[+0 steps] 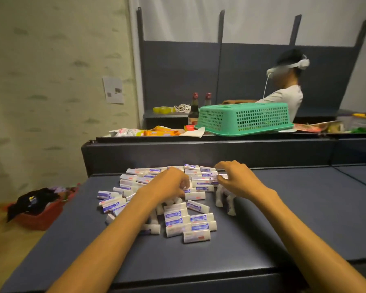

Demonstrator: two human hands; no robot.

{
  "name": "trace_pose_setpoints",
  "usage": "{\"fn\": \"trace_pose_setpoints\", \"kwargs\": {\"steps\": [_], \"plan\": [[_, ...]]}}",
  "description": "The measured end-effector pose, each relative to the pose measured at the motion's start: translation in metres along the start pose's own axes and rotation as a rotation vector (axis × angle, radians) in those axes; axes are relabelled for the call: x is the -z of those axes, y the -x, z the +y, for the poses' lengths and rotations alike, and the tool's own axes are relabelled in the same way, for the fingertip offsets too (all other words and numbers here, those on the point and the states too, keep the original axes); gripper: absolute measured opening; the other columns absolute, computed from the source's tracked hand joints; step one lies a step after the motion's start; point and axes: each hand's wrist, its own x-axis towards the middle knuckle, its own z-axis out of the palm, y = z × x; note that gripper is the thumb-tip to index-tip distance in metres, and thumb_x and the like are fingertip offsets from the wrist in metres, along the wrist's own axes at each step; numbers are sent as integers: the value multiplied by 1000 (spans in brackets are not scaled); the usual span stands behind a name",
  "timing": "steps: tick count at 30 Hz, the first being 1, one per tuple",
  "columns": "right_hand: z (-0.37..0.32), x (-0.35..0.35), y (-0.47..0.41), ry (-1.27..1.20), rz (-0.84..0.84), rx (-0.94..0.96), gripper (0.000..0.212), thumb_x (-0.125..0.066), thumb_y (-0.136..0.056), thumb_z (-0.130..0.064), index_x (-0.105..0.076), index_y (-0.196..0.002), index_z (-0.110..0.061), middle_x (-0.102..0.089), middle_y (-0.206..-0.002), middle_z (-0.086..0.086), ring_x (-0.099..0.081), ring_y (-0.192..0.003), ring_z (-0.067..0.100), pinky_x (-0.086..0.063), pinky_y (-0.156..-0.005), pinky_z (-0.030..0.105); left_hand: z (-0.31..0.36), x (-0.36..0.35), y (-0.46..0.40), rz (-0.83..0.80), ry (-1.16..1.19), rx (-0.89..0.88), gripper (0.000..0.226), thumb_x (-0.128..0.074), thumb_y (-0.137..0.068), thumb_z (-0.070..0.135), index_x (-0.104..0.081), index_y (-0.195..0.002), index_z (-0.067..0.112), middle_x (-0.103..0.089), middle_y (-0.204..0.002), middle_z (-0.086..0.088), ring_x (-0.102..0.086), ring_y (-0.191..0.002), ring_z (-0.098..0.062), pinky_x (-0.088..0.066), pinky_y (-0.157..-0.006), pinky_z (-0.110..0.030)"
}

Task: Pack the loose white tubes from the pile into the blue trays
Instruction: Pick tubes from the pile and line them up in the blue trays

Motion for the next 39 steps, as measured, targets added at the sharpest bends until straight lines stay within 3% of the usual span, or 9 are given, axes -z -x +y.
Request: {"fn": "trace_pose_setpoints", "kwargs": {"steps": [3,7,12,23,26,31,36,39], "plan": [[-1,1,1,8,1,-8,36,-53,-95,-32,-54,-130,-22,-59,-131,1,-52,-118,22,-43,-97,37,0,-2,-1,37,16,14,19,-76,-81,23,-67,-98,24,-63,-108,3,-60,-83,-14,-48,-69,-26],[-2,2,1,-3,-8,-5,37,-54,-94,-32,-54,-130,-22,-60,-131,1,-54,-117,22,-45,-98,37,0,-4,2,62,0,1,16,-69,-86,14,-63,-97,25,-64,-109,2,-62,-95,-18,-53,-80,-32],[0,2,2,-26,-18,3,37,-55,-94,-32,-54,-129,-21,-60,-130,2,-56,-116,23,-47,-96,37,1,-7,0,11,16,31,29,-70,-85,14,-65,-113,22,-68,-108,2,-64,-93,-16,-55,-84,-32],[13,4,4,-95,-39,41,37,-56,-94,-30,-54,-130,-20,-60,-131,1,-56,-115,20,-48,-96,35,8,2,4,28,45,70,26,-60,-92,14,-67,-117,17,-62,-118,-2,-60,-101,-21,-50,-87,-31],[10,2,2,-122,-60,74,36,-59,-94,-29,-55,-128,-20,-61,-128,1,-57,-113,18,-49,-94,33,3,11,11,118,181,91,25,-61,-93,17,-63,-117,19,-59,-116,1,-58,-100,-15,-46,-82,-26],[1,-5,-3,-129,-113,141,34,-63,-92,-26,-59,-125,-21,-62,-124,-1,-58,-108,15,-50,-91,31,-3,19,22,309,453,97,22,-73,-83,20,-59,-100,22,-65,-96,10,-63,-88,-10,-49,-71,-18],[-5,-11,-10,-149,-163,178,30,-65,-90,-27,-63,-119,-20,-67,-115,0,-62,-96,13,-55,-85,30,-9,20,28,353,775,89,35,-79,-76,9,-64,-105,22,-71,-96,4,-71,-83,-13,-60,-79,-35],[-6,-17,-14,-136,-190,182,27,-64,-90,-28,-64,-116,-21,-67,-111,0,-63,-91,12,-56,-82,30,-14,19,27,356,803,84,29,-80,-75,8,-69,-99,20,-73,-93,3,-71,-89,-12,-58,-86,-38]]}}
